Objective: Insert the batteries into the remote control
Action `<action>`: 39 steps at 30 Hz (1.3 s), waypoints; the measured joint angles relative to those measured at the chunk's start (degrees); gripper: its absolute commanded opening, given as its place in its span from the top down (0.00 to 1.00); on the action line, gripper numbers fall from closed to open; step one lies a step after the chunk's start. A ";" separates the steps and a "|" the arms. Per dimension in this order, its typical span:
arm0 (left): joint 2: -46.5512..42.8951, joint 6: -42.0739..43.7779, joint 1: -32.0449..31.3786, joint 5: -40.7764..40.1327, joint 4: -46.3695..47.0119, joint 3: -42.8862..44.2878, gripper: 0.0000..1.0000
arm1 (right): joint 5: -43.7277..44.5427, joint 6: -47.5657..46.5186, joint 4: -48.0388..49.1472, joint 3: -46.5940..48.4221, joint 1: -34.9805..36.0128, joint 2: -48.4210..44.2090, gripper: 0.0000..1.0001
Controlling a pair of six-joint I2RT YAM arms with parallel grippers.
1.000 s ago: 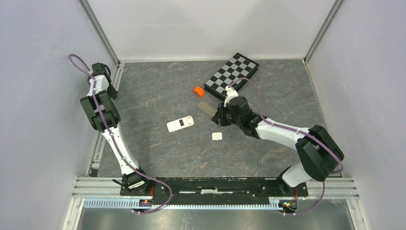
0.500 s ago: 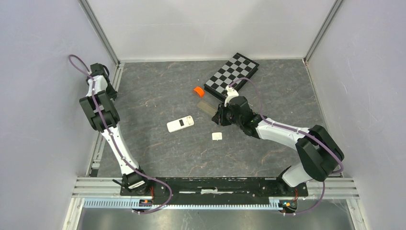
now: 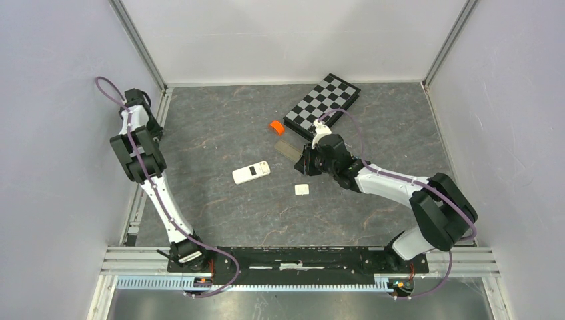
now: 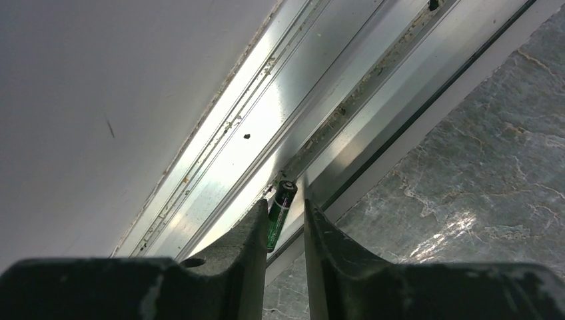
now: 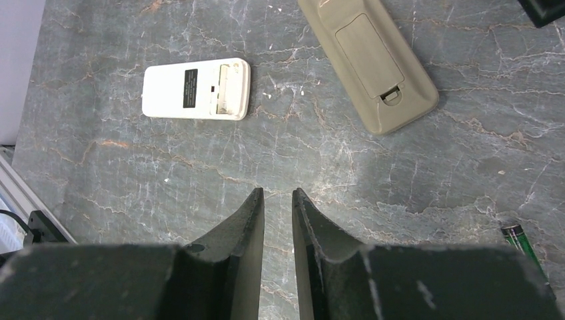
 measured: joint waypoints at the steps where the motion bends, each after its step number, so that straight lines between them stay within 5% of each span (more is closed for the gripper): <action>1: 0.00 0.02 0.04 0.26 0.00 0.00 0.68 | -0.04 0.00 0.00 0.00 0.00 0.13 0.74; 39: -0.04 1.07 1.18 3.96 1.14 -1.33 0.75 | -0.31 0.61 0.00 0.00 -0.42 0.35 0.78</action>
